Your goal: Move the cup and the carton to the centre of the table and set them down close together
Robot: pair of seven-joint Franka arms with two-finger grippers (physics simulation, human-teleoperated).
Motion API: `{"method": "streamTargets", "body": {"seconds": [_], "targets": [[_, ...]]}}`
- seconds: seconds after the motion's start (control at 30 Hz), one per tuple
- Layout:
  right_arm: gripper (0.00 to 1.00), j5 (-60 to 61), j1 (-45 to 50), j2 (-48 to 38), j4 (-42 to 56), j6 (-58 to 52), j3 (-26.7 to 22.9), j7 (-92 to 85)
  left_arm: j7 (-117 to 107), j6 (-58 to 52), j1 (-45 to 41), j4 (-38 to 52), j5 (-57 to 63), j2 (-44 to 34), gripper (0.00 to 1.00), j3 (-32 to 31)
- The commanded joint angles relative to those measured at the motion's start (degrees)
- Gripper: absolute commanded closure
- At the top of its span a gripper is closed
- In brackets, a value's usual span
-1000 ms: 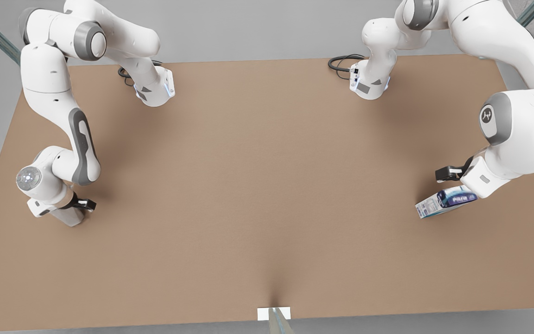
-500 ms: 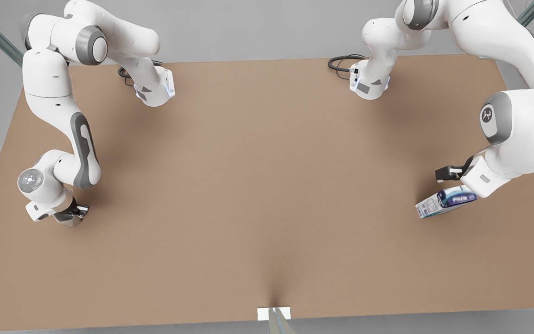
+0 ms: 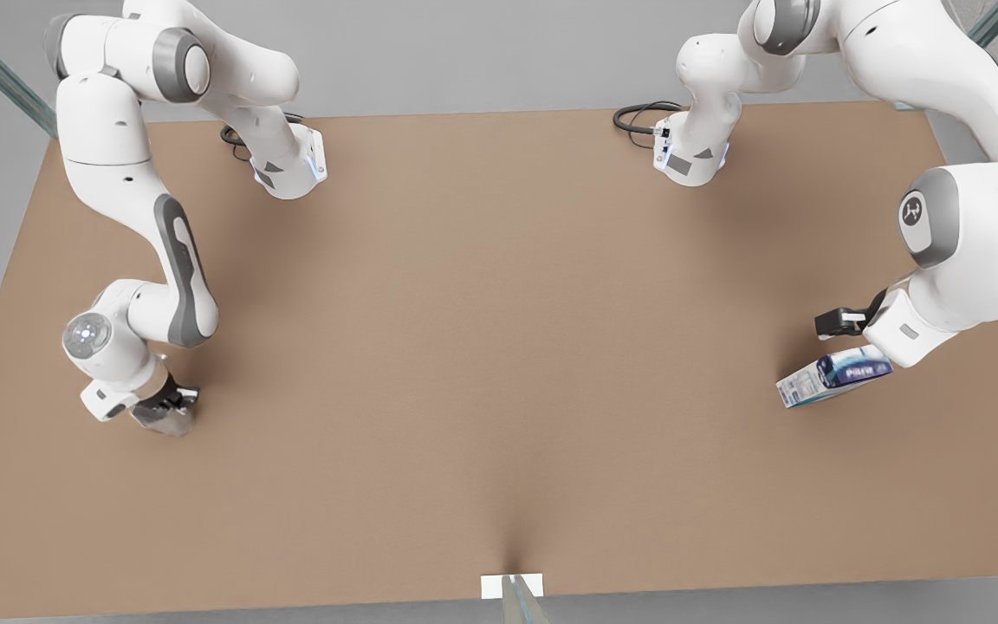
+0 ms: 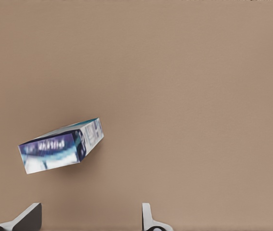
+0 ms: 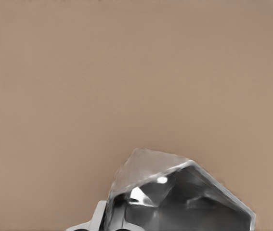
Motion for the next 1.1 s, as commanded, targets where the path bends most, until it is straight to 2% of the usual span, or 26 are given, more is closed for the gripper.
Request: {"method": "streamTargets", "body": {"seconds": [0.0,0.03,0.17,0.23,0.33,0.4,0.47,0.53,0.8,0.97,1.0,1.07], "targets": [[0.79,0.0,-0.1,-0.1,0.0,-0.1,0.6,0.0,0.0,0.0,0.0,-0.1,0.0,0.0,0.00,0.1],[0.79,0.1,0.4,-0.5,0.2,-0.1,2.7,2.4,0.1,0.0,0.0,0.0,0.0,0.0,0.00,0.1],[0.79,0.1,5.3,1.5,2.5,-0.1,5.8,9.4,0.0,0.0,0.0,0.0,0.1,0.0,0.00,0.1],[0.79,0.0,8.2,2.0,4.3,-0.1,8.7,19.5,0.0,0.0,0.0,0.0,0.1,0.0,0.00,0.1],[0.79,0.1,11.3,3.2,6.2,-0.1,9.6,25.0,0.0,0.0,0.0,0.0,-0.1,-0.1,0.00,0.9],[0.79,0.1,14.2,6.3,11.6,-2.8,9.7,30.9,0.1,0.0,0.0,0.0,-0.1,-0.1,0.00,1.0],[0.79,0.0,15.8,7.7,17.0,-6.9,11.8,37.4,0.1,0.0,0.0,0.0,-0.1,-0.1,0.00,0.9],[0.79,0.2,19.5,12.6,24.3,-8.0,11.8,43.7,0.0,0.0,0.0,0.0,-0.1,-0.1,0.00,1.0],[0.79,-0.2,32.0,21.7,38.6,-8.1,11.9,68.0,-0.4,-0.8,0.0,0.0,-0.1,-0.1,0.00,1.0],[0.79,-0.4,36.0,29.1,48.0,-8.1,11.8,73.6,-0.4,-0.8,0.0,0.0,-0.1,-0.1,0.00,1.0],[0.29,-0.4,35.9,29.1,47.9,-8.0,11.8,74.3,-0.4,-0.8,0.0,0.0,-0.1,-0.2,0.00,1.0],[0.11,-0.5,35.9,29.2,47.7,-7.3,11.8,75.6,-0.4,-0.8,0.0,0.0,-0.1,-0.3,0.00,1.0]]}}
